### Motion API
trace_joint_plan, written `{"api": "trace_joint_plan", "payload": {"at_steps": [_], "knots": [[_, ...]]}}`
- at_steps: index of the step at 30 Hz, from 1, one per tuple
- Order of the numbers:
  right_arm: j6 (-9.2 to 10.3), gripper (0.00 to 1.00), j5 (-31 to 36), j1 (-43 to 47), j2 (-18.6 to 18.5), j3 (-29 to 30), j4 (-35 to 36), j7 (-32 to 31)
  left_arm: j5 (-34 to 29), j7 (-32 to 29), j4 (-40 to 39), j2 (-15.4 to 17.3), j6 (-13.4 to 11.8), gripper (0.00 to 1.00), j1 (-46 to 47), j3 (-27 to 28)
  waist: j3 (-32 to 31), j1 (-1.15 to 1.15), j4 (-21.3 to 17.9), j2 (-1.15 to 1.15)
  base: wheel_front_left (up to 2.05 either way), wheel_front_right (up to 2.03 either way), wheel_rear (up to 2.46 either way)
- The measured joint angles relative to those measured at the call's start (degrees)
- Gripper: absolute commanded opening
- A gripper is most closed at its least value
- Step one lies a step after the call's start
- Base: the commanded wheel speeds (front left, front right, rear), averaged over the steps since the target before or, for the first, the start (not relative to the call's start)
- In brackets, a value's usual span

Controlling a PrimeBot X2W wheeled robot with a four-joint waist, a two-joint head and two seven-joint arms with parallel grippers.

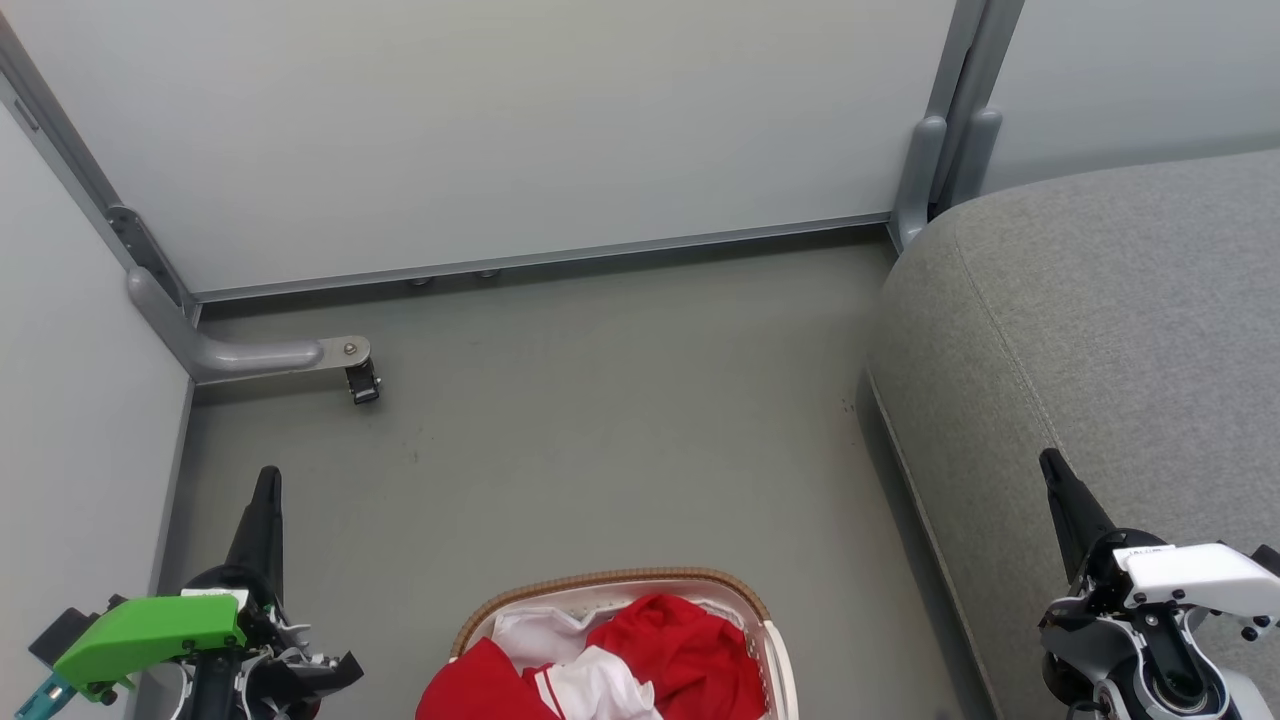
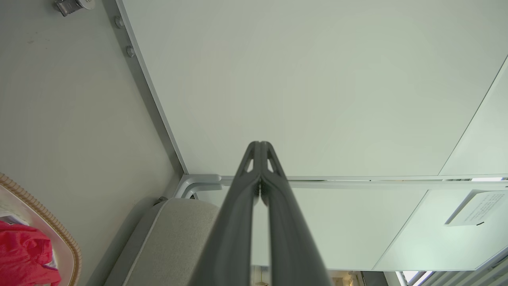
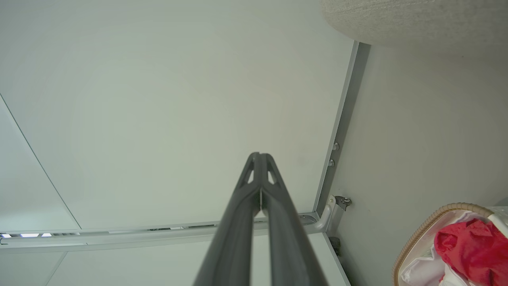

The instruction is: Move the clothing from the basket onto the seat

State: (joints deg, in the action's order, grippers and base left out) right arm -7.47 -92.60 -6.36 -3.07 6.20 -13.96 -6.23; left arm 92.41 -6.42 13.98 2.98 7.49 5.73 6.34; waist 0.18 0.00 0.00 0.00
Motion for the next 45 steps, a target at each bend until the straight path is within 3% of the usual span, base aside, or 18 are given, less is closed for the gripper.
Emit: {"api": "trace_joint_plan", "payload": {"at_steps": [44, 45], "knots": [[0.00, 0.00, 0.2, 0.0, 0.1, 0.2, 0.0, -0.1, 0.0, 0.0, 0.0, 0.0, 0.0, 0.00, 0.0, 0.1, 0.0, 0.00, 0.0, 0.00, 0.00, 0.00, 0.00], [0.00, 1.00, 0.2, 0.0, 0.2, 0.2, -0.2, -0.1, 0.0, 0.0, 0.2, -0.1, 0.0, 1.00, 0.0, 0.1, 0.0, 0.00, 0.0, 0.00, 0.00, 0.00, 0.00]]}}
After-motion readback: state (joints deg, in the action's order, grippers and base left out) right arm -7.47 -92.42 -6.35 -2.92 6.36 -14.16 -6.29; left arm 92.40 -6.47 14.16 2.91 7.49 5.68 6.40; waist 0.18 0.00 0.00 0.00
